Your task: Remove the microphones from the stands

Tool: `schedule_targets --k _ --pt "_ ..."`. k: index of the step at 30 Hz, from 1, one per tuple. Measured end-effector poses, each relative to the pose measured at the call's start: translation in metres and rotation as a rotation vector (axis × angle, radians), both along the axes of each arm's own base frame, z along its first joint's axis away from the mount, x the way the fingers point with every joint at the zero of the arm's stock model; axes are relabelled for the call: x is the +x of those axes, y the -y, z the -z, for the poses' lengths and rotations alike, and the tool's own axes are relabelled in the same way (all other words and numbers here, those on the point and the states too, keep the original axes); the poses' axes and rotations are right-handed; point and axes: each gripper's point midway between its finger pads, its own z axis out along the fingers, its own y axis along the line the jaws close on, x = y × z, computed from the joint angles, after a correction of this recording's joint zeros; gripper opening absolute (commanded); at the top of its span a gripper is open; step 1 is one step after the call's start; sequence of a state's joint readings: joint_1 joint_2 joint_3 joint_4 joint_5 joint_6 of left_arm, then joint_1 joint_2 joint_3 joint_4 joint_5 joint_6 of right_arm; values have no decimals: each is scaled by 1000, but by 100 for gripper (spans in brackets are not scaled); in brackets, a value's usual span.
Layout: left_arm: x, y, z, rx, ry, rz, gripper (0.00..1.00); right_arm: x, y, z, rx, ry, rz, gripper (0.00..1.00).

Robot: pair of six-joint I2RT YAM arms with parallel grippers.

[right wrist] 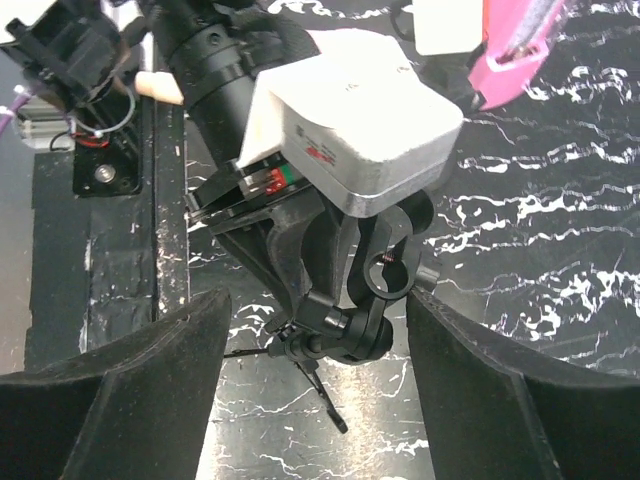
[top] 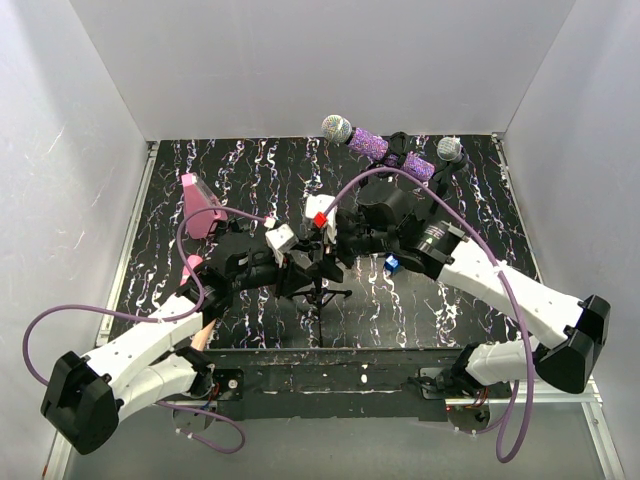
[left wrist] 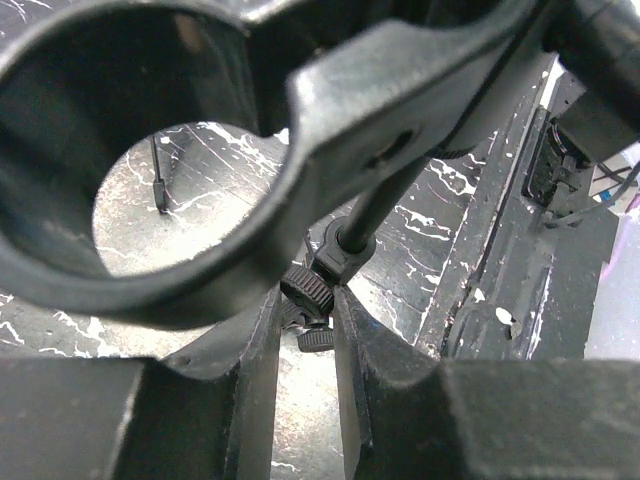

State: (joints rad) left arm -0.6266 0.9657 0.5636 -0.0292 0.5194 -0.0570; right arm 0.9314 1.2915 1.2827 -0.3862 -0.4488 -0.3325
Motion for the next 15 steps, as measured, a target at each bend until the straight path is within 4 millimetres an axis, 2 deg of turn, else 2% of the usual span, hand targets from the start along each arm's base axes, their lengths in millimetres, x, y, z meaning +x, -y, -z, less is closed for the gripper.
schedule_targets --k 5,8,9,10,11,12,15 --pt "5 -1 0 -5 -14 -41 0 11 -3 13 -49 -10 105 61" --pt "5 -3 -1 -5 -20 -55 0 19 -2 19 -72 -7 154 45" --pt "5 -4 -1 -3 -20 -58 10 21 -2 21 -78 -4 165 40" --pt "4 -5 -1 -2 -20 -59 27 21 -2 21 -81 -2 164 35" --pt "2 -6 -2 1 -20 -58 40 22 -3 21 -82 2 161 33" --pt "1 -8 -2 5 -14 -57 48 20 -3 21 -82 4 146 31" --pt "-8 -11 -11 -6 42 -16 59 13 -5 22 -84 33 72 29"
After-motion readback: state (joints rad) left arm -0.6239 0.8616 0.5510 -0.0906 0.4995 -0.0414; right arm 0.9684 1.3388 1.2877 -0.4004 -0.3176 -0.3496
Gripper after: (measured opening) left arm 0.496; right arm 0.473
